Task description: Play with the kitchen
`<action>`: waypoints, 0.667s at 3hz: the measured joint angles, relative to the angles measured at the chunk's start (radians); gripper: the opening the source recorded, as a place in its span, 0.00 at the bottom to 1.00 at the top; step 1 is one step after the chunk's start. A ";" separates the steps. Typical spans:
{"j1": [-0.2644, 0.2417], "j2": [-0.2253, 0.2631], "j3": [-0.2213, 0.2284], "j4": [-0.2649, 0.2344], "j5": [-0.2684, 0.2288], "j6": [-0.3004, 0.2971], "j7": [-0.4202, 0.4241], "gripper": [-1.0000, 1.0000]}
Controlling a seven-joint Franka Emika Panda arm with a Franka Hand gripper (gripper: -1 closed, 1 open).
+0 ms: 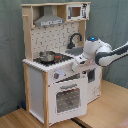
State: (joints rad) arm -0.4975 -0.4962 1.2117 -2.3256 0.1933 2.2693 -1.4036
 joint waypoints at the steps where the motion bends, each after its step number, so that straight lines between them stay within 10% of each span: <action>1: -0.072 -0.002 0.066 0.001 -0.007 0.034 0.000 0.00; 2: -0.148 -0.003 0.139 0.001 -0.015 0.038 0.000 0.00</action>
State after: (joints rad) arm -0.6459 -0.4996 1.3509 -2.3246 0.1785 2.3069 -1.4036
